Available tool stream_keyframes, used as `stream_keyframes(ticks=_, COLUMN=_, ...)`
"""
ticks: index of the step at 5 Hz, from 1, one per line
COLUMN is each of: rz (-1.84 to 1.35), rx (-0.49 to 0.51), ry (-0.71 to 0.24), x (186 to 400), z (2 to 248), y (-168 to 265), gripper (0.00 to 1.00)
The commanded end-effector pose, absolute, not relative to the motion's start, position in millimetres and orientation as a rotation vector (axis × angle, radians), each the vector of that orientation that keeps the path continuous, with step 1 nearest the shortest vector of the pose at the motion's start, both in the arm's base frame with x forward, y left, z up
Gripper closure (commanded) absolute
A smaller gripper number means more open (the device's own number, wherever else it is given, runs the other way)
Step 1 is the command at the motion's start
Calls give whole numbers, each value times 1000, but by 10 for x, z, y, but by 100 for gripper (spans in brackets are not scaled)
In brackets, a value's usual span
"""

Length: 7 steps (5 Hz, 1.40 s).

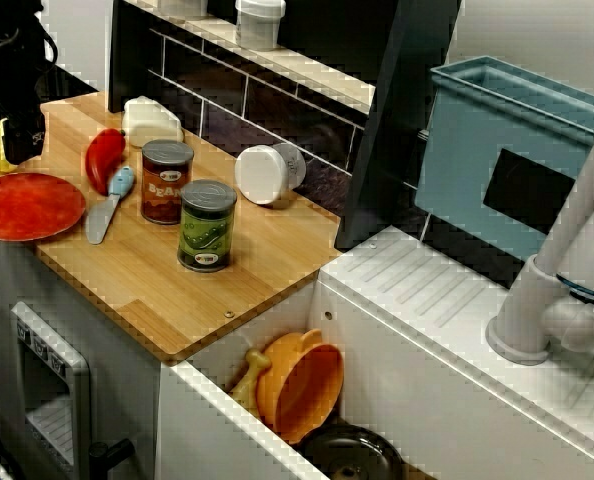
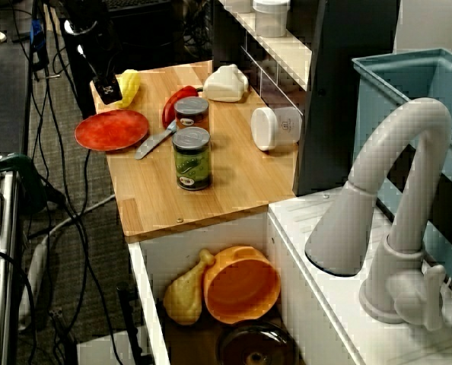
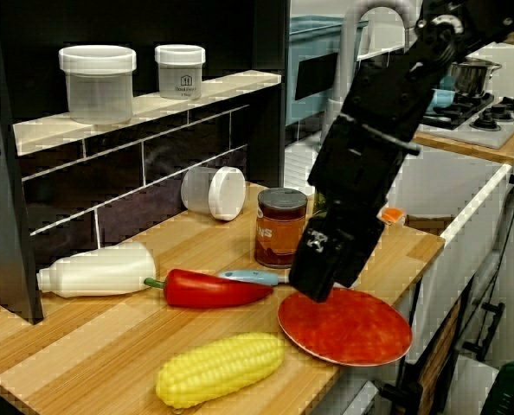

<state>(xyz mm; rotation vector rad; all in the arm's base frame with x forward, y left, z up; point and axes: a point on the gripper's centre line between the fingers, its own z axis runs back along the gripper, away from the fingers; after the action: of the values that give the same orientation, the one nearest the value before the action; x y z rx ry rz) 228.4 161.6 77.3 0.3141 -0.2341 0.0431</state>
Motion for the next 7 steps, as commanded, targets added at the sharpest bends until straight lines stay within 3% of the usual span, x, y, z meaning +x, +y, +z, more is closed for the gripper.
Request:
stream_keyframes(ticks=1, rz=22, rx=407, ry=-243, x=2481, z=685, y=2074, gripper=0)
stream_keyframes(ticks=4, rz=96, rx=384, ry=-241, x=2408, z=727, y=2025, gripper=0)
stream_keyframes(ticks=7, rz=372, rx=255, ry=-124, x=2410, z=1121, y=2093, gripper=0)
